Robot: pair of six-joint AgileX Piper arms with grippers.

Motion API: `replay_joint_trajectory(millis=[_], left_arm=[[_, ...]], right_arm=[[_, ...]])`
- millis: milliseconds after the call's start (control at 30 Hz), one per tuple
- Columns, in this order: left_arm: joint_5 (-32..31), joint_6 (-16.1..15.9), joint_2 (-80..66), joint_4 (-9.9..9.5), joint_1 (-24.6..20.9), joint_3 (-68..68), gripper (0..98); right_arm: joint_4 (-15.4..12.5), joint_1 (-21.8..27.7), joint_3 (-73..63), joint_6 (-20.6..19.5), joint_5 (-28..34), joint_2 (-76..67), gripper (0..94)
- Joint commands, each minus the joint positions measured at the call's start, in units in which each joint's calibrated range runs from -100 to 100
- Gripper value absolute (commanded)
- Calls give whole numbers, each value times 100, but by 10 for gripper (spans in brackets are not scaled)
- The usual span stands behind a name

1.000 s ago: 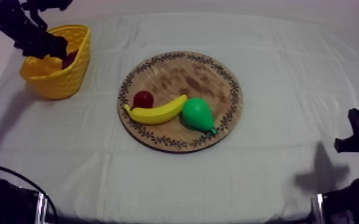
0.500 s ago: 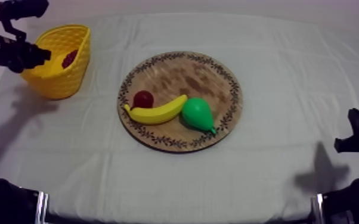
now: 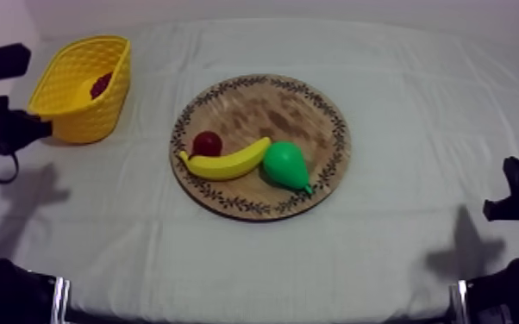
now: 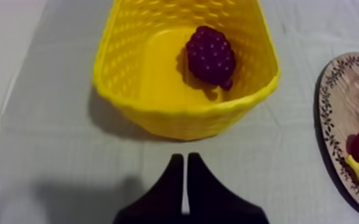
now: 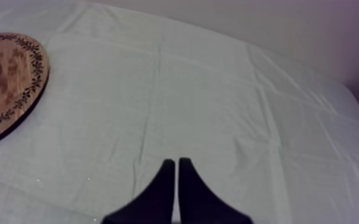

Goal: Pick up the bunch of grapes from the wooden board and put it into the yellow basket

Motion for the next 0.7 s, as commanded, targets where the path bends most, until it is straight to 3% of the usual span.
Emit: replay_joint_trajectory(millis=[0,300,467,667], left_arm=[[13,320,-1004,-178,-20,514,0],[746,566,-3337,-246,83,1672,0],[1307,356,-4379,61,116,1943,0],[1770,189,-5051,249,116,1925,0]], right_arm=[[0,2,4,2,0,-2,2],[0,2,4,1,0,-2,2],[0,2,4,1,0,-2,2],[0,2,4,4,0,-2,2]])
